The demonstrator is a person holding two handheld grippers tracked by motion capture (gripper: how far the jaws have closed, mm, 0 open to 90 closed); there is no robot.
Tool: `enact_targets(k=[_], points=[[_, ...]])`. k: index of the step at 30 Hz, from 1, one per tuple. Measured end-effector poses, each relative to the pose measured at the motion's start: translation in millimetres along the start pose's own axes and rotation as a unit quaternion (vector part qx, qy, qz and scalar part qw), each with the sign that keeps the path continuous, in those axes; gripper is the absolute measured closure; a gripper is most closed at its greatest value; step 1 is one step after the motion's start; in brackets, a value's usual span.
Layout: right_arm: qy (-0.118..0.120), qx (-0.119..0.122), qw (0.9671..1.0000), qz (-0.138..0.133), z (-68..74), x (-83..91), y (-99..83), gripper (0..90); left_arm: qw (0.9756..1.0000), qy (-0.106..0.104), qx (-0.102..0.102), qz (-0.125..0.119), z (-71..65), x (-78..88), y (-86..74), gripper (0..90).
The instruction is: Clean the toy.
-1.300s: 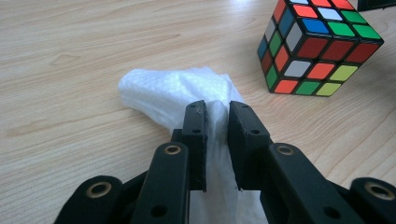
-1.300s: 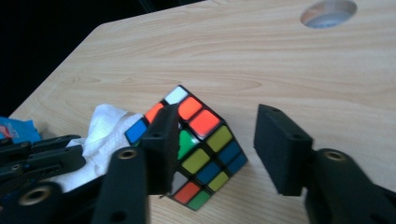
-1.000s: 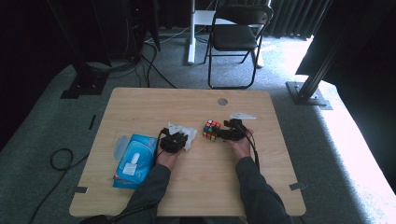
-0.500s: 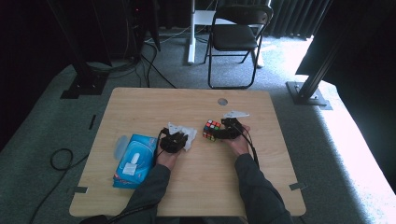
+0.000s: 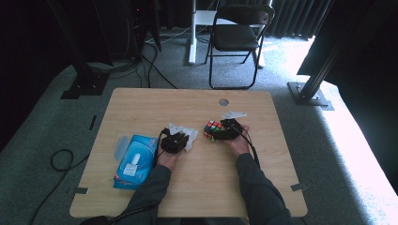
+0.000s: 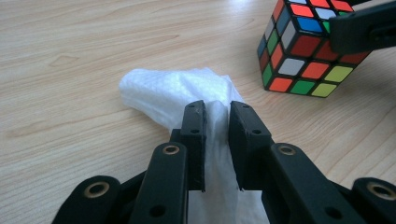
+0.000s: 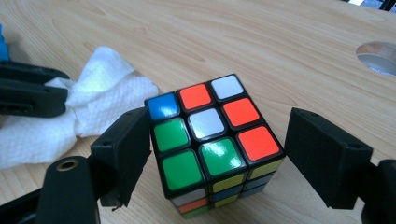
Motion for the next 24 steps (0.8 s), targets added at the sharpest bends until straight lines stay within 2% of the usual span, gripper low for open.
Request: enact_targets(k=[13, 16, 24], points=[[-0.007, 0.003, 0.9998, 0.018, -0.2, -8.3, -6.4, 27.4, 1.0000, -0.001, 0.000, 0.000, -0.4, 0.0, -0.1, 76.5], [-0.009, 0.002, 0.9998, 0.017, 0.0, -8.9, -6.5, 32.7, 1.0000, -0.002, 0.000, 0.000, -0.4, 0.1, -0.1, 76.6], [-0.021, 0.008, 0.9997, 0.009, 0.0, -4.8, -6.2, 34.1, 1.0000, -0.003, -0.002, -0.001, -1.5, 0.5, 0.0, 76.6]])
Point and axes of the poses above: each handheld gripper's, and its own axes: x roughly backward along the jaws, y roughly out of its top, z roughly to its left, the point moved 9 cm from there along -x, roughly forward along the jaws, and after that the axes turned 15 degrees about y, right-handed, at the moved point
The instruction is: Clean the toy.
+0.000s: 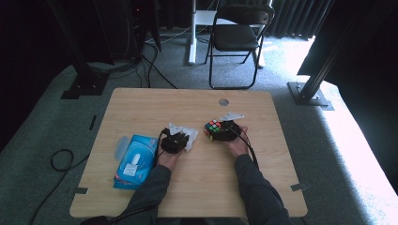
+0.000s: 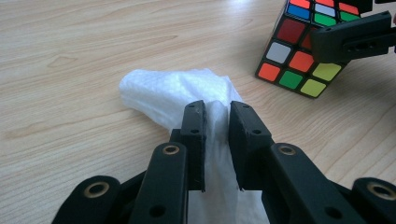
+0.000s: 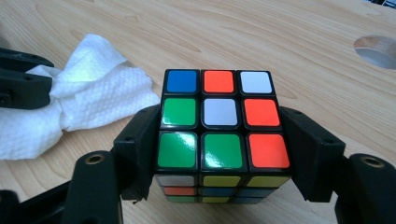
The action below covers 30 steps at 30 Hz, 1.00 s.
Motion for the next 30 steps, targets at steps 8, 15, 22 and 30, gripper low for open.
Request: enact_targets(k=[8, 15, 22, 30], points=[[0.003, -0.001, 1.0000, -0.008, 3.8, 3.6, -0.9, 34.1, 0.9995, 0.019, -0.026, 0.003, -2.8, -2.9, -2.5, 66.5], [0.011, 0.006, 0.9999, -0.006, 12.0, 1.4, -0.6, 34.1, 0.9983, 0.048, -0.025, 0.019, 0.0, -9.3, -3.6, 46.8], [0.016, 0.013, 0.9998, -0.005, 18.0, -0.6, 0.5, 34.1, 0.9973, 0.053, -0.026, 0.044, 1.7, -17.9, -12.7, 40.8], [0.020, 0.024, 0.9995, -0.004, 24.9, 1.1, 1.7, 34.1, 0.9972, 0.047, -0.029, 0.051, 0.0, -18.1, -12.6, 45.3]])
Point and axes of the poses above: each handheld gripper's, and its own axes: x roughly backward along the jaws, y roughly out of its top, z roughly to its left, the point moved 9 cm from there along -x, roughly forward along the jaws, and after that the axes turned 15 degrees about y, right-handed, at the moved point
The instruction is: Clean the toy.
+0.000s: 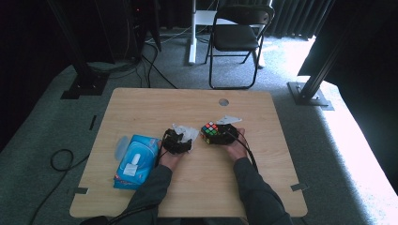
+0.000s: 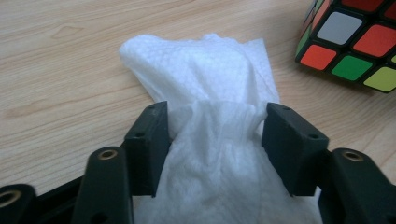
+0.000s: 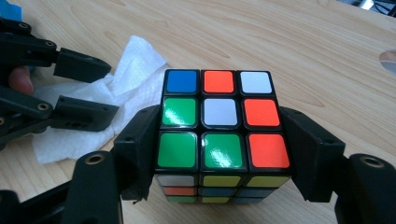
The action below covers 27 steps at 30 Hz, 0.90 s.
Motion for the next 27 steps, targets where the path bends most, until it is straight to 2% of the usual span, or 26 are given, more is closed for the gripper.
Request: enact_targets(k=[7, 9, 15, 20, 27], points=[[0.009, 0.007, 0.9999, 0.003, 5.4, -0.9, -1.6, 34.1, 0.9997, -0.024, -0.006, 0.009, -6.3, 3.1, 1.3, 73.7], [0.010, 0.010, 0.9999, 0.006, 6.4, -0.9, -2.5, 34.1, 0.9996, -0.025, -0.009, 0.011, -7.1, 3.9, 1.4, 79.0], [0.017, 0.016, 0.9997, 0.009, 9.4, -0.6, -4.4, 34.1, 0.9994, -0.035, -0.003, 0.003, -8.2, 8.6, 4.8, 82.1], [0.019, 0.017, 0.9996, 0.011, 11.0, -1.1, -5.5, 34.1, 0.9984, -0.049, -0.012, -0.023, -13.5, 18.5, 13.5, 82.3], [0.021, 0.015, 0.9996, 0.012, 11.5, -1.8, -7.3, 34.1, 0.9968, -0.062, -0.018, -0.047, -17.5, 29.7, 24.4, 82.4]])
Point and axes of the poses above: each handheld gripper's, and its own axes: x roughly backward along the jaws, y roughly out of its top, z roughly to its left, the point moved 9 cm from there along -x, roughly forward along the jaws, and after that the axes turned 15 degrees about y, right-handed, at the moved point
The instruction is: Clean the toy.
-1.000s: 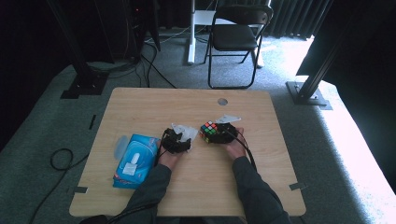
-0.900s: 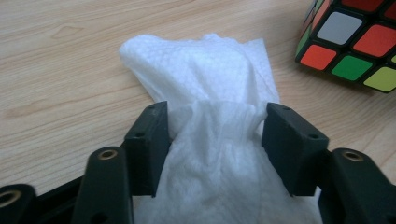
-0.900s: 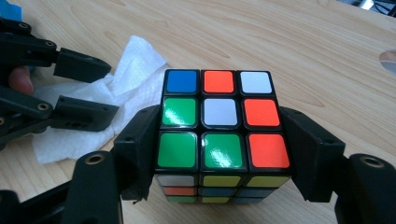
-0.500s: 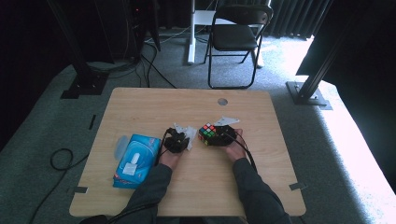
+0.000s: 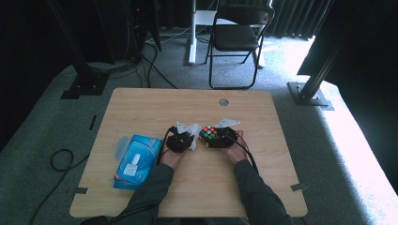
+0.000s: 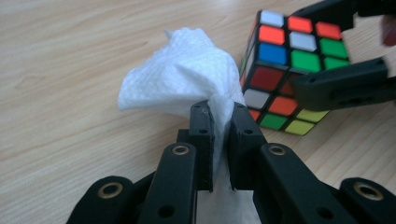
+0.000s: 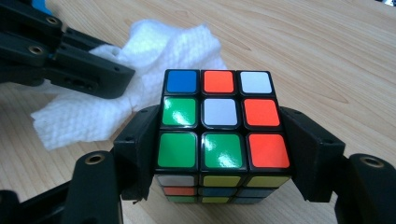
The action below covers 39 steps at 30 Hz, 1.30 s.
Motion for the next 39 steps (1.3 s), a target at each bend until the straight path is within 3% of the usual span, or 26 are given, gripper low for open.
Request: enact_targets(k=[8, 21, 30, 39], points=[[0.015, 0.013, 0.9998, -0.003, 8.3, -0.4, 2.3, 34.1, 0.9998, -0.006, -0.005, -0.016, -1.2, 5.5, 8.0, 82.3], [0.033, 0.034, 0.9989, -0.006, 18.9, 1.3, 6.1, 34.1, 0.9995, -0.010, 0.007, -0.028, 6.2, 9.3, 15.8, 82.3], [0.046, 0.045, 0.9979, -0.004, 25.5, -0.3, 6.6, 34.1, 0.9984, -0.036, 0.027, -0.033, 8.8, 11.5, 20.1, 82.3], [0.058, 0.055, 0.9968, -0.001, 31.0, -1.3, 6.7, 34.1, 0.9976, -0.054, 0.028, -0.035, 7.7, 13.7, 24.3, 82.3]])
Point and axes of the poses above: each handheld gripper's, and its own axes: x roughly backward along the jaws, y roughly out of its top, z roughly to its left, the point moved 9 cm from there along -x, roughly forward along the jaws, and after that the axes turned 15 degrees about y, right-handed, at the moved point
